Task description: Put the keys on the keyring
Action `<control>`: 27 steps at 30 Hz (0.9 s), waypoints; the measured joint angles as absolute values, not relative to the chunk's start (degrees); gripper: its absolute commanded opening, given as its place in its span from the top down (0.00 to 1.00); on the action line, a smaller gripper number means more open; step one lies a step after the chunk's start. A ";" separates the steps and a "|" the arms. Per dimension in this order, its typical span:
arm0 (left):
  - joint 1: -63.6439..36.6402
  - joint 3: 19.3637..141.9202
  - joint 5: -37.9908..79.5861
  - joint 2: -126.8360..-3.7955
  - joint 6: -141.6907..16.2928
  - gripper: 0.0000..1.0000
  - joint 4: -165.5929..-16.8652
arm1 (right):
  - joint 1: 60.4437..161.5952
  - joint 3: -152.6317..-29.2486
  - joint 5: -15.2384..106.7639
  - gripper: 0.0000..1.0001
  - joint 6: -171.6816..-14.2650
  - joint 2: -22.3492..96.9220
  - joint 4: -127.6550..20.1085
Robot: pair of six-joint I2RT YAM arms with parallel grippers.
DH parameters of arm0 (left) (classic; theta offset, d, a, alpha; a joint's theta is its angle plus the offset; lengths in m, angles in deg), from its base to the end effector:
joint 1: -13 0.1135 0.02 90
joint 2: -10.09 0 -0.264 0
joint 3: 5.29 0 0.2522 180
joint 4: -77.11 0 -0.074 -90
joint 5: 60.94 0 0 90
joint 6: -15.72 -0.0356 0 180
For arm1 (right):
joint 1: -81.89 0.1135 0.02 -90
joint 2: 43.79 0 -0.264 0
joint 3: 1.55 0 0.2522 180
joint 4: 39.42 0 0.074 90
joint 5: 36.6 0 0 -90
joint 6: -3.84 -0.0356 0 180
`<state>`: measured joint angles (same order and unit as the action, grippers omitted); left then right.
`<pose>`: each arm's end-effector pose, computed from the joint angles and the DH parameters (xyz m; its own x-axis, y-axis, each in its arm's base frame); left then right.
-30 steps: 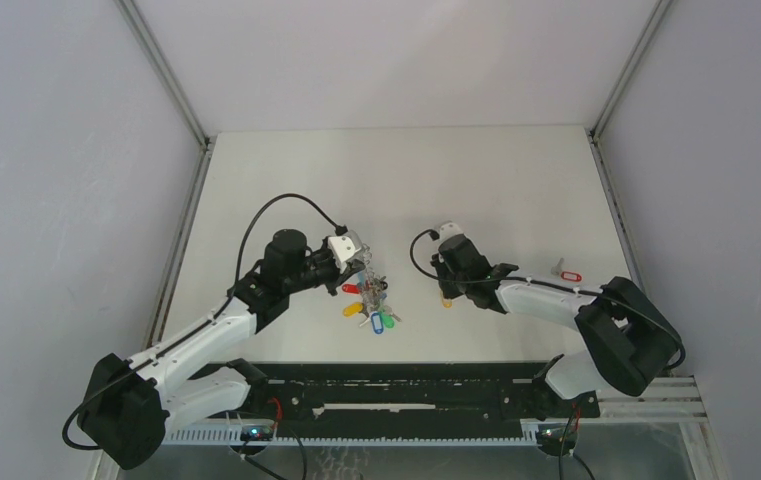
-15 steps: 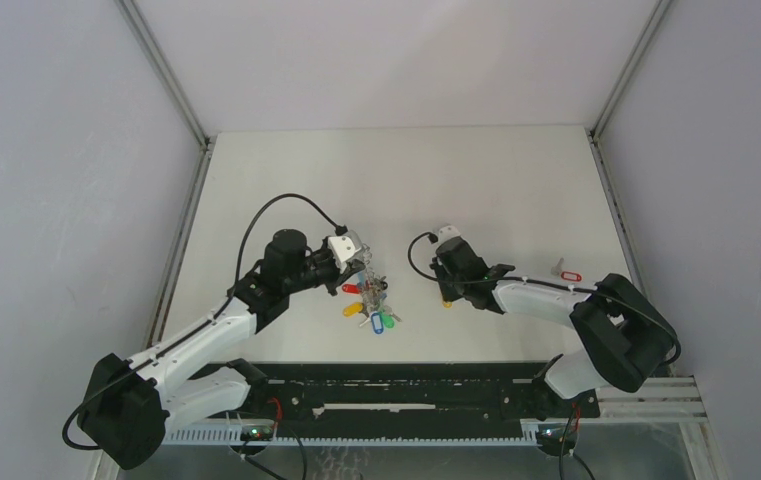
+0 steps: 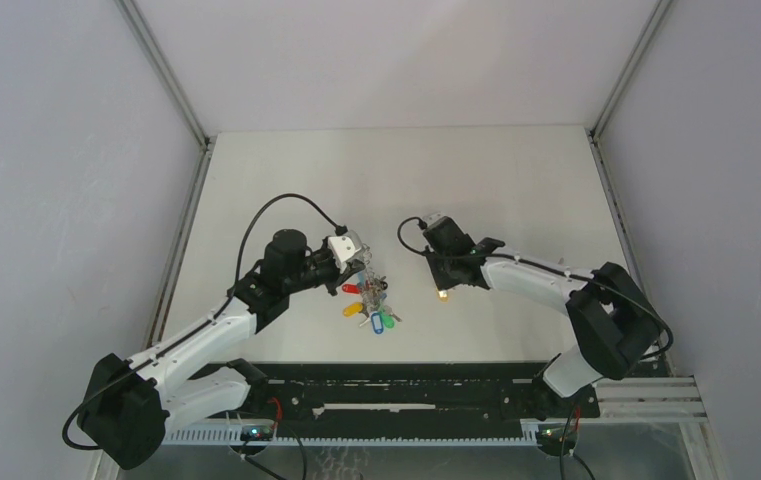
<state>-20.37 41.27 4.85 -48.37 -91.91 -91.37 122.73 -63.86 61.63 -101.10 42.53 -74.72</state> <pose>0.1810 -0.1367 0.2442 -0.0692 0.3764 -0.9239 0.8781 0.4624 0.1226 0.2221 0.1853 0.1804 -0.7812 -0.3380 -0.5249 -0.4042 0.9146 0.0126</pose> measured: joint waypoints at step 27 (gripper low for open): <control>-20.37 41.27 4.72 -48.39 -91.93 1.00 -91.37 | 121.25 -88.67 55.05 0.76 -97.01 63.18 -103.11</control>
<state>-20.37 41.27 4.72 -48.39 -91.93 -91.37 121.25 -88.67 55.05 -97.01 63.18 -103.11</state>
